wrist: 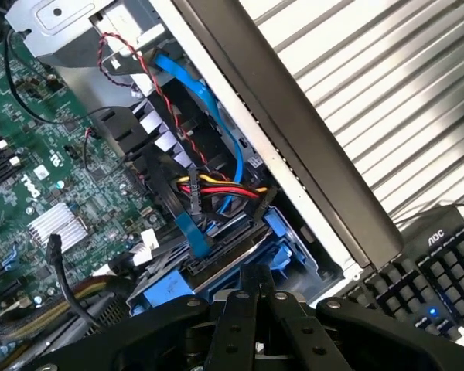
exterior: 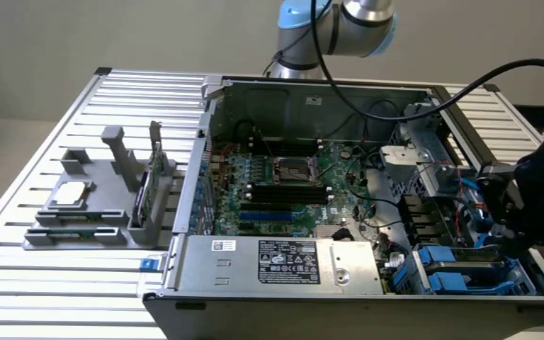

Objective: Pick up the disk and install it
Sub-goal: 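Insert the first disk wire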

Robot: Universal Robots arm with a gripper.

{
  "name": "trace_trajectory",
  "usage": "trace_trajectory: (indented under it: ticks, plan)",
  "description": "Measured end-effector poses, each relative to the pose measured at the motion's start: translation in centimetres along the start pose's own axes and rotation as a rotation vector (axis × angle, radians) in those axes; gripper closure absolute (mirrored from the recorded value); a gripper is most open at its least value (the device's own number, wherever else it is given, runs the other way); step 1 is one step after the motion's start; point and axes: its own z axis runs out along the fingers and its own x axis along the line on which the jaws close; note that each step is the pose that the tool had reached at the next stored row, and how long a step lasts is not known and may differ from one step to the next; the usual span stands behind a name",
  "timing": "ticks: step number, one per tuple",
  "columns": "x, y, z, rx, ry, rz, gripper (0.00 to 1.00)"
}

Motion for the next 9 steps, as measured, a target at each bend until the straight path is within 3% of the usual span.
trace_trajectory:
  ticks: [9]
  plan:
    - [0.01, -0.07, 0.39, 0.0092, -0.0057, 0.107, 0.89]
